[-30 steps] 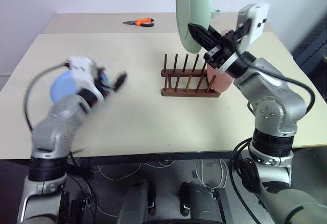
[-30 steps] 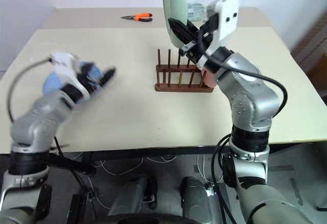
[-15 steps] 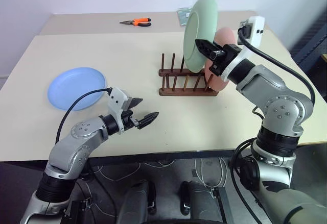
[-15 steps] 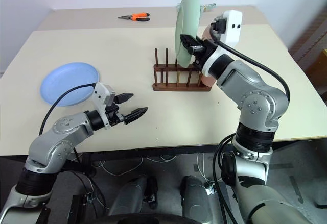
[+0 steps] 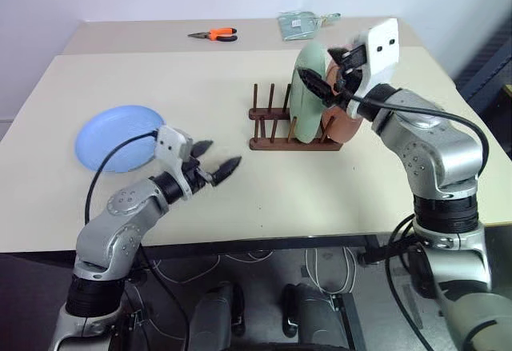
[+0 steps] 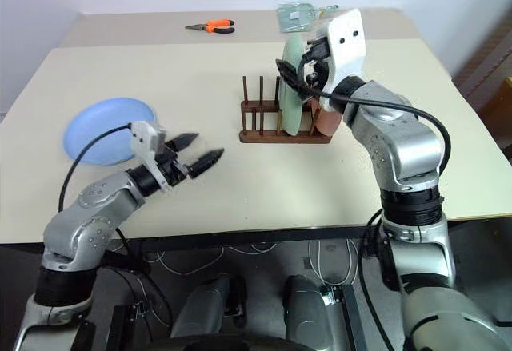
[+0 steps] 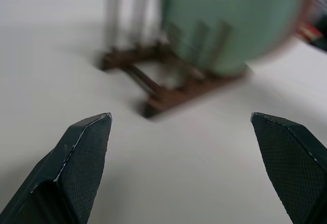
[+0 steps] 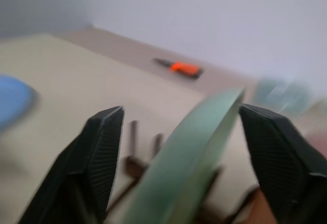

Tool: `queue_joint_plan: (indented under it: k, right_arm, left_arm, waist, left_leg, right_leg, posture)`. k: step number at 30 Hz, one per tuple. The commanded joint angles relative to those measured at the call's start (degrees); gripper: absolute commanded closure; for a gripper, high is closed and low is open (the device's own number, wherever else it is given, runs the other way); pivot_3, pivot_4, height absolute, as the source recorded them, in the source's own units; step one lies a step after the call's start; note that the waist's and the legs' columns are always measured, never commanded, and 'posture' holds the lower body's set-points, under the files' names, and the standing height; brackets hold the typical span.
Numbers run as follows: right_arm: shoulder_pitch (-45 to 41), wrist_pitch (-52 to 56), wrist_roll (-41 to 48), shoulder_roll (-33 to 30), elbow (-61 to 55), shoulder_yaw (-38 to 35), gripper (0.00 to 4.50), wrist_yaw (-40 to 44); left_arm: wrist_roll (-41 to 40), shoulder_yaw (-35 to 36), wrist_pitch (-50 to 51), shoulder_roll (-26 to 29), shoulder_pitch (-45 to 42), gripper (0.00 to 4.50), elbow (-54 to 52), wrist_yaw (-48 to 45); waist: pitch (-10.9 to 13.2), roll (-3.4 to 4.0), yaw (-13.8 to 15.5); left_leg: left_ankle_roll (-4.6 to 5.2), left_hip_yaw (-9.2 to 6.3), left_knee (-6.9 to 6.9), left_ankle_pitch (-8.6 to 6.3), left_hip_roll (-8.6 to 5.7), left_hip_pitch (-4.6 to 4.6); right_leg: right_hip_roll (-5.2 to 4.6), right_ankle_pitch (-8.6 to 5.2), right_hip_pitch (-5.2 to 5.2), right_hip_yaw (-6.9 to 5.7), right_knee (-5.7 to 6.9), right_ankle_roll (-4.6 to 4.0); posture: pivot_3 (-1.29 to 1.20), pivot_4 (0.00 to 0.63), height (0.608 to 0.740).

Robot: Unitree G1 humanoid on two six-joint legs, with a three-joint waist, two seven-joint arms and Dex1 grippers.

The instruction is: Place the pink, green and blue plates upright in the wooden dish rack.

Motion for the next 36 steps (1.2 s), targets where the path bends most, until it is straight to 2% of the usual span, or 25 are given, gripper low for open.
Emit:
queue_joint_plan:
  k: [1,4,7,10,16,19,24,26,30,36]
  right_arm:
    - [0.0,-10.9,-8.0,-1.4,-1.8,1.7,0.88,0.6]
    - [-0.5,-19.6,-12.6,-2.3,-1.3,1.5,0.88,1.3]
    - [-0.4,-21.4,-9.1,-0.7,-3.4,1.8,0.04,6.1]
    - [1.1,-21.3,-8.7,0.9,-4.8,3.5,0.04,8.5]
    - [4.2,-22.0,-11.1,3.0,-5.3,7.0,0.04,11.1]
    - [4.7,-22.4,-12.0,3.5,-4.9,7.4,0.0,11.5]
    - [5.5,-22.8,-13.4,3.5,-4.1,7.4,0.0,11.9]
    - [5.7,-22.8,-14.1,3.2,-3.8,7.7,0.0,12.5]
    - [6.4,-23.2,-15.3,2.0,-3.8,9.5,0.0,15.9]
    - [2.0,-30.3,-26.9,4.5,3.1,18.0,0.0,15.4]
  left_arm:
    - [4.2,8.0,-2.4,-2.2,-6.2,0.0,4.1,13.3]
    - [14.0,15.8,2.6,-2.0,-13.0,0.0,12.3,34.7]
    - [18.5,21.5,8.3,-2.5,-15.4,0.0,13.1,46.1]
    - [14.9,27.3,15.6,-5.7,-17.5,0.0,12.1,49.5]
    - [7.8,35.3,23.8,-11.2,-20.1,0.0,12.7,49.5]
    - [5.6,38.6,24.4,-12.7,-20.7,0.85,13.7,49.8]
    - [4.8,39.3,24.0,-12.4,-21.3,3.36,14.2,49.7]
    - [6.2,34.2,21.8,-10.0,-20.6,4.42,13.0,45.3]
    - [6.7,20.7,12.6,-6.6,-19.8,4.47,4.8,31.1]
    - [3.5,12.8,14.0,-6.1,-18.4,4.47,-4.6,24.5]
  waist:
    - [0.0,0.0,0.0]
    - [0.0,-0.03,-0.1]
    - [0.0,-0.04,-0.4]
    - [0.0,-0.12,0.3]
    - [-0.1,-0.36,1.4]
    - [-0.1,-0.36,1.1]
    - [-0.1,-0.36,0.9]
    - [-0.1,-0.37,1.0]
    - [-0.1,-0.38,1.2]
    - [-0.1,-0.37,0.0]
  left_leg:
    - [0.0,0.0,0.0,0.0,0.0,0.0]
    - [0.0,-0.01,0.03,0.01,0.0,0.0]
    - [0.01,0.0,-0.03,0.01,0.01,0.02]
    - [0.01,-0.02,-0.04,0.01,0.01,-0.01]
    - [-0.01,-0.16,0.11,0.0,-0.05,0.01]
    - [-0.03,-0.18,0.1,0.01,-0.04,0.01]
    - [-0.09,-0.17,0.09,0.04,-0.02,0.06]
    - [-0.09,-0.17,0.09,0.04,-0.02,0.05]
    - [-0.1,-0.13,0.07,0.04,-0.04,0.04]
    - [-0.13,-0.14,0.04,0.05,-0.04,0.09]
  right_leg:
    - [0.0,0.0,0.01,0.0,0.0,0.0]
    - [0.0,0.01,0.04,-0.02,0.01,0.01]
    - [0.02,0.01,0.04,-0.01,-0.02,0.02]
    - [0.0,0.01,0.05,-0.04,-0.02,0.02]
    - [-0.08,0.01,0.24,-0.16,-0.07,0.03]
    - [-0.05,0.01,0.22,-0.16,-0.06,0.03]
    - [0.01,0.01,0.22,-0.15,-0.03,0.02]
    - [0.01,0.01,0.22,-0.15,-0.04,0.02]
    - [0.0,0.01,0.23,-0.16,-0.05,0.02]
    - [0.0,0.01,0.22,-0.13,-0.05,0.01]
  posture:
    - [0.0,0.15,0.74]
    - [0.0,0.15,0.74]
    - [0.0,0.15,0.74]
    - [0.0,0.15,0.74]
    - [0.0,0.15,0.74]
    - [0.0,0.15,0.74]
    - [0.0,0.15,0.74]
    - [0.0,0.15,0.74]
    - [0.0,0.15,0.74]
    - [0.0,0.15,0.74]
